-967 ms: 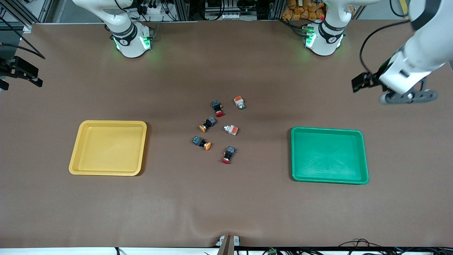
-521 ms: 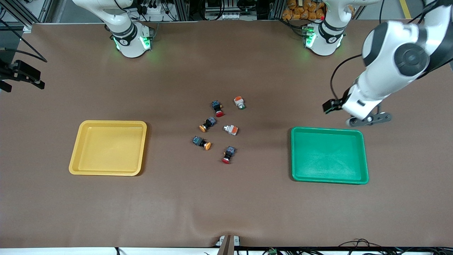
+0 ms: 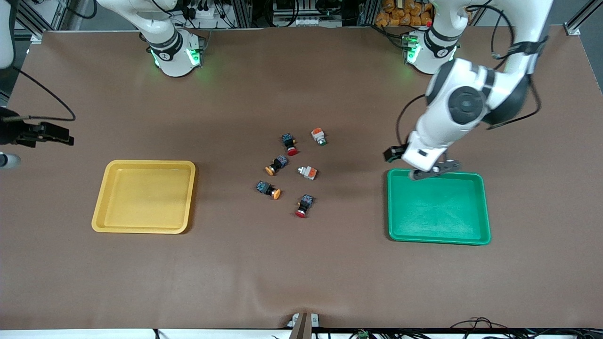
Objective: Place green and yellow buttons in trays
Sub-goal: 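Grasp a green button with the left gripper while the right gripper reaches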
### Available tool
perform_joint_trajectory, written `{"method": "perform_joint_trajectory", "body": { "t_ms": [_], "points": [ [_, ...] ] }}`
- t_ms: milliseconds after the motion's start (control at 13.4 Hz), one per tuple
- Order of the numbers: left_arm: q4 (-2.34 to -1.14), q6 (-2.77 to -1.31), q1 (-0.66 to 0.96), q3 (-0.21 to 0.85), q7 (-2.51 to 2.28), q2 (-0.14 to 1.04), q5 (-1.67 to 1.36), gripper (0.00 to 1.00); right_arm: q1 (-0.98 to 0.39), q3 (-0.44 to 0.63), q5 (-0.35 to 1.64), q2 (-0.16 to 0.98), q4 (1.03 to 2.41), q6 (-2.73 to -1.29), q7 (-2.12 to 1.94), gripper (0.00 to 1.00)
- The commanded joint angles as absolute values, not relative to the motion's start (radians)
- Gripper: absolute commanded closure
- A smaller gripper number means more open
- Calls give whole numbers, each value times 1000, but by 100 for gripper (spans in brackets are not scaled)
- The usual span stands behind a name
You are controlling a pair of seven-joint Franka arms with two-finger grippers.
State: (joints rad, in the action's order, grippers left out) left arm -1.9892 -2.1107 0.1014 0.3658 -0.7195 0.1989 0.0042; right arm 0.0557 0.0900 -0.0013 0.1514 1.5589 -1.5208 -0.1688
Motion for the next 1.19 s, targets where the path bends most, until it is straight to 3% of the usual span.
{"method": "perform_joint_trajectory", "body": {
  "t_ms": [0, 521, 1116],
  "points": [
    [-2051, -2218, 202, 370, -886, 225, 5, 0, 113, 80, 2, 222, 1502, -1511, -167, 0],
    [-2063, -2434, 414, 367, -1227, 411, 6, 0, 92, 75, 23, 250, 1468, -1534, 25, 0],
    [-2034, -2528, 491, 370, -1261, 541, 6, 0, -151, 74, 20, 313, 1474, -1539, 729, 0]
  ]
}}
